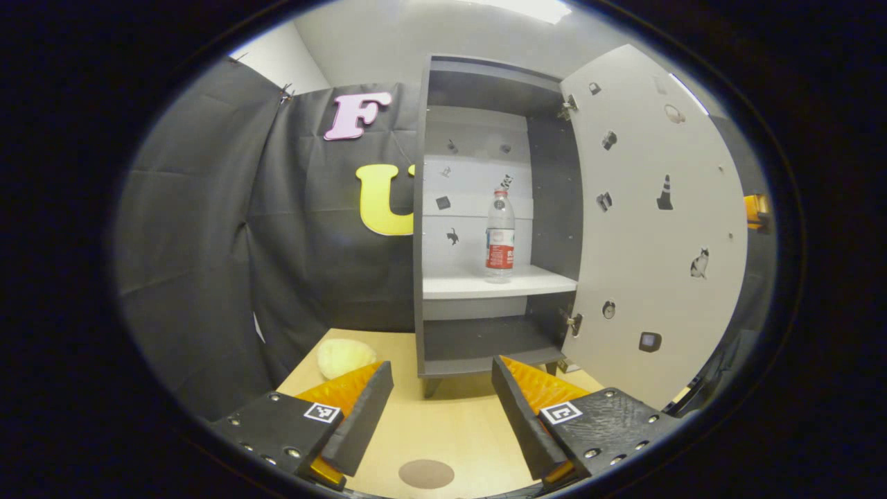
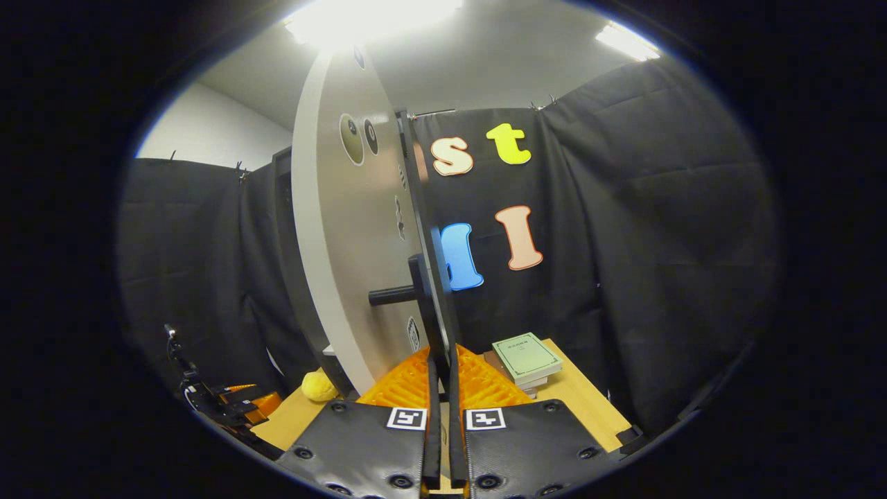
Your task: Open the cabinet door with the right hand, grasp the bottle in the cabinet with the left hand and place it on the coaster, then close the cabinet door with the right hand.
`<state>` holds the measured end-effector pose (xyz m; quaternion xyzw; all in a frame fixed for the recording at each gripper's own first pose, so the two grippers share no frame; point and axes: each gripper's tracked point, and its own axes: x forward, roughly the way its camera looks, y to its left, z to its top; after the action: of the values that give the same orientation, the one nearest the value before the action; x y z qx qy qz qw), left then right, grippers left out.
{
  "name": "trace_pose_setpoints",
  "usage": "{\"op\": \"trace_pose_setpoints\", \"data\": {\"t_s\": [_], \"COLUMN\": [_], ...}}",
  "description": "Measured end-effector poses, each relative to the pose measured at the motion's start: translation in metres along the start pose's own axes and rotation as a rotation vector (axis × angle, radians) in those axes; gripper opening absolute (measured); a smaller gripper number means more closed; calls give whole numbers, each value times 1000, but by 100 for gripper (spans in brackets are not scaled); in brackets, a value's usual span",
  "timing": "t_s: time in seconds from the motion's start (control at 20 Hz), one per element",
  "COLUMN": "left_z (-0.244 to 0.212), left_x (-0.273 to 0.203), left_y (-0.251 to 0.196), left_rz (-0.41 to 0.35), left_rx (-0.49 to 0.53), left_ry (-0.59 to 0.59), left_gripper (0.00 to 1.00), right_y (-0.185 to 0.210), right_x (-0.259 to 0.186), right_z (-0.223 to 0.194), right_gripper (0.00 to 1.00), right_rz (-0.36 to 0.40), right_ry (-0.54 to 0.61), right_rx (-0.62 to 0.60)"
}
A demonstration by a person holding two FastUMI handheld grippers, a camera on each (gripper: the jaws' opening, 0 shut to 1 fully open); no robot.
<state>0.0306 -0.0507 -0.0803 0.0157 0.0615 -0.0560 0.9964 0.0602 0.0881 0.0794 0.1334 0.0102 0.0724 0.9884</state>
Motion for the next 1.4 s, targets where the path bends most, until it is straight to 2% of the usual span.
{"op": "trace_pose_setpoints", "data": {"t_s": [0.15, 0.45, 0.55, 0.6, 0.7, 0.75, 0.9, 0.95, 1.0, 1.05, 1.1, 1.15, 1.2, 1.25, 1.3, 1.4], "left_z": [-4, -3, -1, 1, 5, 8, 22, 29, 38, 47, 59, 70, 78, 88, 99, 116], "left_x": [-1, 1, 6, 10, 19, 25, 44, 52, 59, 67, 76, 85, 95, 107, 119, 146], "left_y": [5, 17, 15, 14, 11, 8, -5, -10, -15, -20, -25, -30, -37, -44, -49, -63], "left_rz": [7, 18, 1, -9, -23, -28, -60, -71, -81, -90, -99, -112, -131, -149, -161, -191], "left_rx": [-5, -8, -13, -11, 10, 22, 34, 31, 27, 22, 16, 8, -3, -13, -22, -32], "left_ry": [11, 24, 29, 29, 29, 29, 20, 14, 9, 0, -12, -21, -28, -38, -49, -43], "left_gripper": [89, 87, 88, 89, 89, 87, 92, 92, 92, 92, 92, 92, 87, 87, 87, 89], "right_y": [0, -4, -3, -5, -16, -20, -38, -49, -60, -71, -82, -90, -96, -101, -107, -116], "right_x": [-3, -11, -22, -29, -38, -45, -64, -63, -65, -61, -61, -58, -54, -47, -41, -25], "right_z": [-1, -2, -4, -6, -7, -7, -2, 2, 6, 7, 12, 15, 20, 27, 34, 40], "right_gripper": [8, 8, 8, 12, 11, 16, 50, 75, 90, 93, 86, 86, 85, 87, 94, 96], "right_rz": [8, -2, -5, -11, -44, -59, -105, -135, -162, -194, -224, -244, -253, -251, -258, -264], "right_ry": [5, 23, 34, 37, 35, 37, 40, 28, 13, 0, -6, -8, -13, -27, -39, -43], "right_rx": [3, -27, -12, -6, 7, 24, 91, 104, 112, 115, 119, 113, 98, 71, 38, -16]}}
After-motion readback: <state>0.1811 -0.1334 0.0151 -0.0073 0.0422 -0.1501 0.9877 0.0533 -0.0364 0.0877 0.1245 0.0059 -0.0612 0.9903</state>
